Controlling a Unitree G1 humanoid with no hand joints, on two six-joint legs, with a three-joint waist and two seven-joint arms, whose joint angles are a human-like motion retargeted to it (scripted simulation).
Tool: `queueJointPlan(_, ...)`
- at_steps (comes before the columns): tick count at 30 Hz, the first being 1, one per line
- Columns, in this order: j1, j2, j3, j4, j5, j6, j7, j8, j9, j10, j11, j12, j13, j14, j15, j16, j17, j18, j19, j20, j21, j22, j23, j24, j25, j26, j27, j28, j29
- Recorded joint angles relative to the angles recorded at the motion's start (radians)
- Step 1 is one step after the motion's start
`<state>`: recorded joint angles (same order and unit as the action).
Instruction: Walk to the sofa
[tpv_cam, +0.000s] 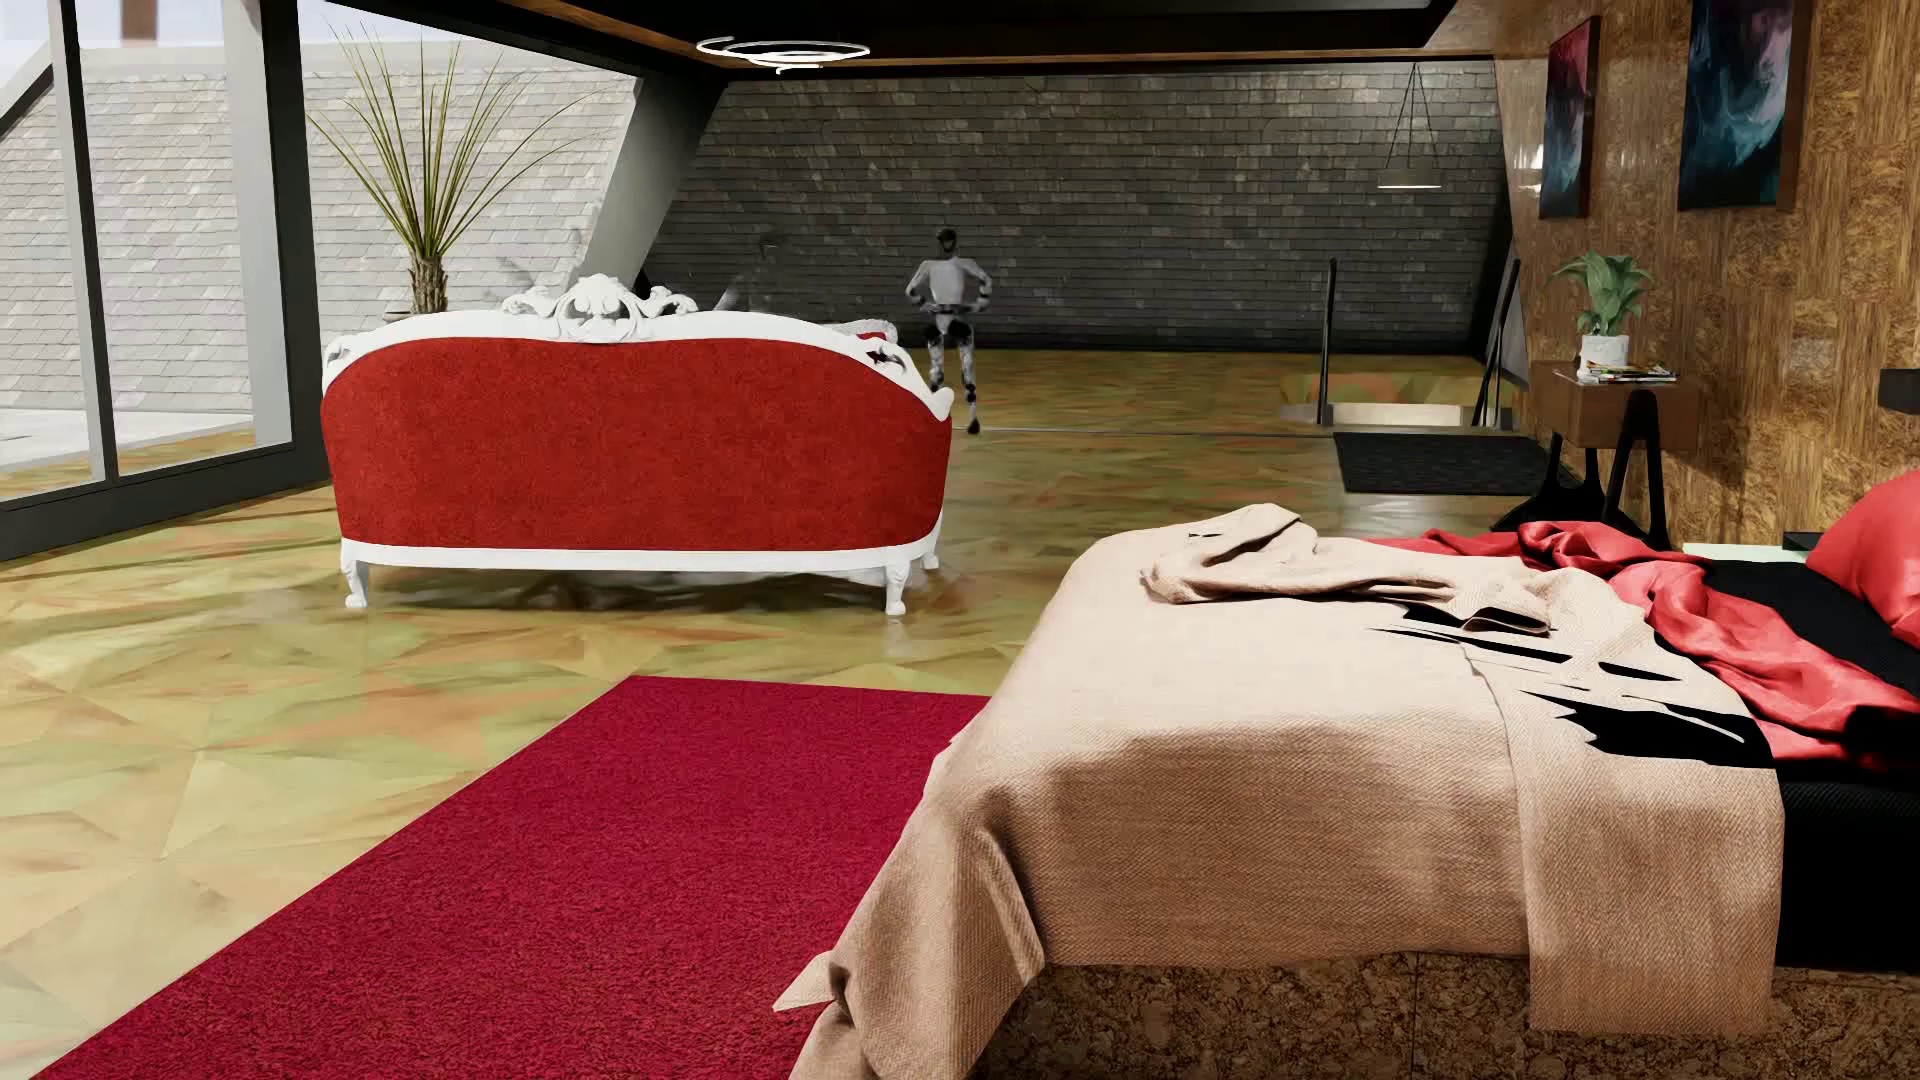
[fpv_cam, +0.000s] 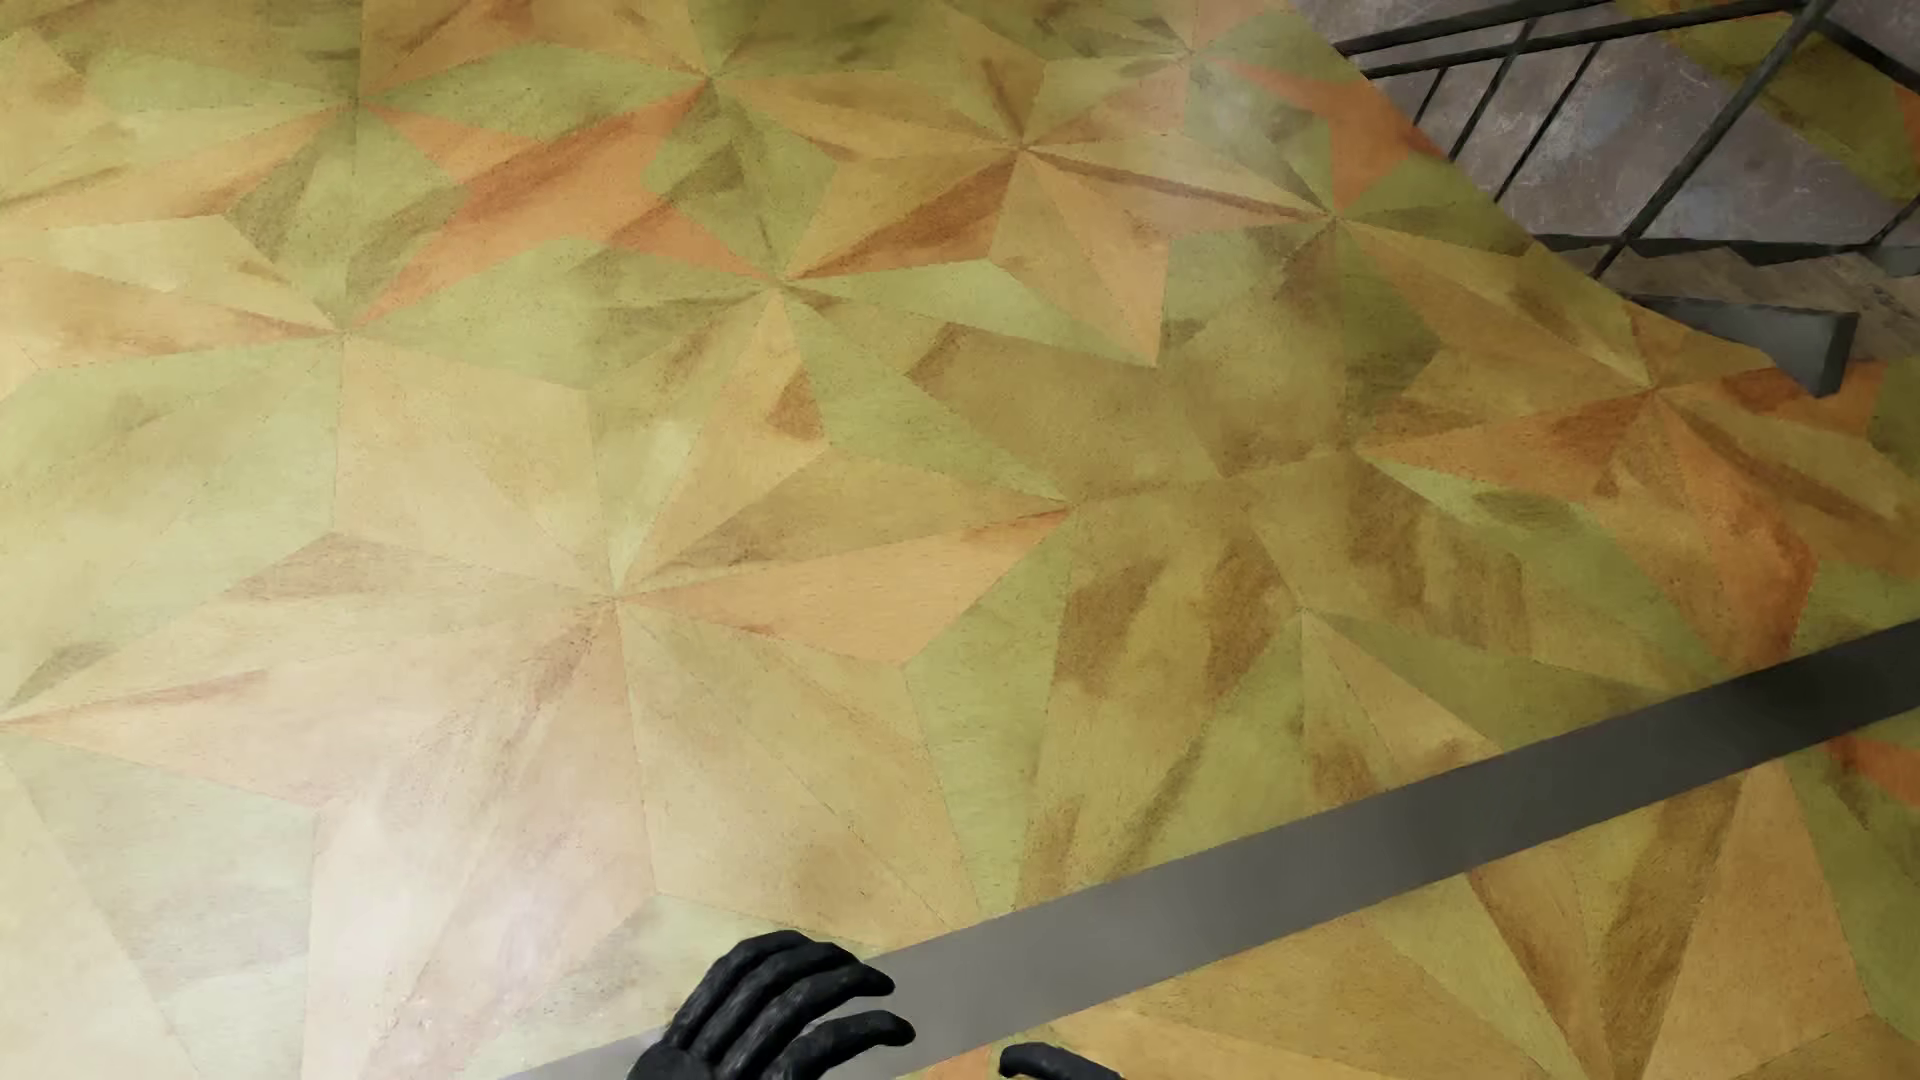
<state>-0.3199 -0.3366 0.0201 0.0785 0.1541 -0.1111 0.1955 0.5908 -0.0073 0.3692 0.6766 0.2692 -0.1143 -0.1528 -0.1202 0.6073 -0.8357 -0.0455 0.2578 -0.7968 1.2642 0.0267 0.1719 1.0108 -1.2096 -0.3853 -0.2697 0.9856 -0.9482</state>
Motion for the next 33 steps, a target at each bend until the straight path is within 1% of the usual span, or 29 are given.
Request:
queueJointPlan(1,0.011,0.035,-0.003,-0.009,-0.031,-0.002,-0.021,-0.03,-0.004,-0.019,-0.059,-0.003,-0.001,0.011,-0.027,0.004,0.014,-0.005,-0.056,0.001,-0.008,-0.002,0.007,-0.008,-0.007,0.001,-0.005,0.0,0.008)
queueJointPlan(2,0.019,0.057,-0.004,-0.018,-0.065,-0.004,-0.039,-0.095,-0.009,-0.036,-0.108,-0.004,-0.005,0.021,-0.042,0.008,0.026,-0.012,-0.112,0.005,-0.013,-0.005,0.014,-0.015,-0.013,0.003,-0.014,0.0,0.015)
queueJointPlan(3,0.023,0.075,-0.005,-0.026,-0.09,-0.006,-0.057,-0.148,-0.014,-0.049,-0.154,-0.001,-0.013,0.03,-0.057,0.01,0.035,-0.02,-0.148,0.012,-0.008,-0.008,0.019,-0.016,-0.011,0.006,-0.024,0.0,0.021)
queueJointPlan(4,0.025,0.092,-0.005,-0.033,-0.109,-0.006,-0.074,-0.185,-0.019,-0.062,-0.192,-0.004,-0.007,0.039,-0.066,0.012,0.05,-0.029,-0.171,0.027,-0.017,0.0,0.03,-0.02,-0.016,-0.003,-0.041,0.0,0.024)
queueJointPlan(6,0.023,0.116,-0.005,-0.043,-0.132,-0.002,-0.113,-0.241,-0.026,-0.084,-0.247,0.0,-0.008,0.062,-0.075,0.011,0.068,-0.049,-0.191,0.051,-0.014,0.012,0.043,-0.013,0.001,-0.015,-0.066,0.0,0.02)
queueJointPlan(8,0.007,0.126,-0.006,-0.051,-0.14,0.007,-0.165,-0.295,-0.027,-0.093,-0.273,-0.001,-0.014,0.084,-0.08,0.015,0.074,-0.072,-0.203,0.052,-0.008,0.025,0.044,-0.002,0.012,-0.022,-0.075,0.0,0.017)
queueJointPlan(11,-0.048,0.125,-0.014,-0.061,-0.14,0.03,-0.274,-0.404,-0.019,-0.09,-0.31,-0.023,0.002,0.128,-0.083,0.044,0.077,-0.112,-0.235,0.012,-0.036,0.05,0.031,0.009,0.002,-0.017,-0.074,0.0,0.041)
queueJointPlan(12,-0.081,0.12,-0.017,-0.064,-0.136,0.042,-0.317,-0.451,-0.014,-0.07,-0.32,-0.027,0.006,0.137,-0.082,0.063,0.078,-0.117,-0.245,-0.01,-0.036,0.045,0.023,0.022,0.015,-0.008,-0.065,-0.001,0.045)
queueJointPlan(13,-0.119,0.114,-0.022,-0.067,-0.128,0.056,-0.368,-0.502,-0.006,-0.047,-0.33,-0.029,0.007,0.147,-0.08,0.085,0.09,-0.141,-0.252,-0.029,-0.046,0.044,0.025,0.038,0.024,-0.004,-0.065,-0.001,0.041)
queueJointPlan(14,-0.151,0.105,-0.026,-0.07,-0.118,0.072,-0.424,-0.556,0.004,-0.039,-0.342,-0.036,0.012,0.165,-0.074,0.102,0.099,-0.167,-0.259,-0.049,-0.059,0.05,0.023,0.047,0.013,0.001,-0.065,0.0,0.023)
queueJointPlan(15,-0.176,0.089,-0.03,-0.072,-0.109,0.089,-0.475,-0.608,0.017,-0.05,-0.349,-0.04,0.018,0.19,-0.064,0.109,0.103,-0.185,-0.266,-0.062,-0.071,0.058,0.017,0.049,-0.012,0.008,-0.068,0.0,0.0)
queueJointPlan(16,-0.206,0.065,-0.036,-0.056,-0.103,0.107,-0.482,-0.66,0.032,-0.079,-0.349,-0.039,0.023,0.21,-0.053,0.111,0.106,-0.189,-0.271,-0.065,-0.079,0.062,0.012,0.048,-0.035,0.016,-0.074,0.0,-0.019)
queueJointPlan(17,-0.241,0.039,-0.045,-0.004,-0.104,0.125,-0.374,-0.711,0.046,-0.101,-0.35,-0.031,0.026,0.2,-0.038,0.107,0.107,-0.114,-0.276,-0.06,-0.079,0.063,0.009,0.047,-0.042,0.022,-0.082,0.0,-0.029)
queueJointPlan(18,-0.263,0.014,-0.053,0.06,-0.11,0.142,-0.216,-0.759,0.056,-0.119,-0.353,-0.019,0.024,0.16,-0.024,0.104,0.107,-0.065,-0.28,-0.05,-0.069,0.061,0.01,0.05,-0.034,0.023,-0.091,0.0,-0.032)
queueJointPlan(19,-0.266,-0.008,-0.06,0.131,-0.121,0.155,-0.017,-0.805,0.062,-0.137,-0.358,-0.015,0.024,0.107,-0.011,0.104,0.101,-0.052,-0.285,-0.044,-0.047,0.053,0.003,0.055,-0.024,0.024,-0.084,0.0,-0.032)
queueJointPlan(20,-0.252,-0.026,-0.064,0.198,-0.136,0.167,0.205,-0.85,0.067,-0.135,-0.36,-0.019,0.027,0.081,-0.001,0.105,0.1,-0.079,-0.288,-0.034,-0.041,0.054,0.005,0.071,-0.026,0.018,-0.085,0.0,-0.031)
queueJointPlan(21,-0.235,-0.039,-0.064,0.247,-0.156,0.172,0.35,-0.888,0.07,-0.098,-0.358,-0.014,0.025,0.097,0.004,0.112,0.099,-0.066,-0.291,-0.025,-0.037,0.05,0.009,0.093,-0.028,0.014,-0.085,0.0,-0.03)
queueJointPlan(22,-0.214,-0.049,-0.062,0.288,-0.178,0.175,0.442,-0.924,0.073,-0.041,-0.347,0.002,0.025,0.106,0.004,0.129,0.099,-0.049,-0.292,-0.02,-0.034,0.047,0.013,0.104,-0.033,0.017,-0.083,0.0,-0.028)
queueJointPlan(23,-0.197,-0.052,-0.056,0.311,-0.199,0.174,0.452,-0.957,0.077,0.027,-0.334,0.042,0.012,0.093,0.0,0.161,0.105,-0.039,-0.293,-0.017,-0.025,0.03,0.023,0.101,-0.028,0.022,-0.08,0.0,-0.022)
queueJointPlan(24,-0.18,-0.05,-0.05,0.321,-0.219,0.173,0.423,-0.989,0.079,0.095,-0.323,0.078,0.009,0.069,-0.002,0.196,0.111,-0.029,-0.293,-0.024,-0.019,0.017,0.03,0.08,-0.029,0.023,-0.075,0.0,-0.017)
queueJointPlan(25,-0.161,-0.043,-0.044,0.325,-0.24,0.172,0.376,-1.02,0.08,0.162,-0.314,0.104,0.012,0.037,-0.004,0.223,0.115,-0.037,-0.292,-0.035,-0.018,0.0,0.035,0.052,-0.029,0.022,-0.071,-0.005,-0.013)
queueJointPlan(26,-0.134,-0.035,-0.038,0.328,-0.262,0.173,0.34,-1.051,0.079,0.223,-0.306,0.117,0.018,0.009,-0.005,0.237,0.116,-0.045,-0.291,-0.041,-0.021,-0.018,0.038,0.028,-0.024,0.025,-0.069,-0.013,-0.011)
queueJointPlan(27,-0.097,-0.024,-0.034,0.34,-0.283,0.174,0.331,-1.084,0.076,0.271,-0.304,0.114,0.026,-0.004,-0.002,0.234,0.115,-0.04,-0.291,-0.04,-0.025,-0.027,0.04,0.015,-0.014,0.033,-0.069,-0.019,-0.01)
queueJointPlan(28,-0.053,-0.014,-0.03,0.361,-0.301,0.175,0.341,-1.119,0.071,0.302,-0.302,0.099,0.035,-0.024,0.001,0.22,0.106,-0.024,-0.291,-0.036,-0.028,-0.025,0.031,0.006,0.0,0.047,-0.069,-0.02,-0.008)
queueJointPlan(29,0.005,-0.002,-0.03,0.4,-0.316,0.178,0.405,-1.156,0.061,0.312,-0.305,0.074,0.045,-0.035,0.008,0.191,0.099,0.011,-0.291,-0.035,-0.036,0.0,0.024,-0.003,0.012,0.052,-0.074,-0.013,-0.005)
queueJointPlan(30,0.072,0.013,-0.032,0.442,-0.329,0.181,0.5,-1.198,0.05,0.298,-0.314,0.053,0.049,-0.054,0.016,0.163,0.095,0.047,-0.29,-0.036,-0.044,0.024,0.019,-0.017,0.023,0.05,-0.079,-0.004,0.003)
queueJointPlan(31,0.145,0.031,-0.038,0.486,-0.342,0.184,0.632,-1.247,0.036,0.27,-0.324,0.043,0.042,-0.072,0.025,0.147,0.09,0.068,-0.288,-0.038,-0.045,0.028,0.009,-0.037,0.037,0.047,-0.079,-0.001,0.014)
queueJointPlan(32,0.215,0.05,-0.048,0.523,-0.355,0.187,0.774,-1.301,0.024,0.237,-0.332,0.039,0.028,-0.072,0.035,0.136,0.091,0.114,-0.285,-0.04,-0.053,0.035,0.007,-0.058,0.043,0.041,-0.083,0.0,0.026)
queueJointPlan(33,0.268,0.073,-0.055,0.533,-0.369,0.191,0.876,-1.355,0.013,0.192,-0.343,0.031,0.018,-0.044,0.047,0.13,0.091,0.095,-0.281,-0.05,-0.065,0.046,0.001,-0.083,0.041,0.037,-0.086,-0.004,0.037)
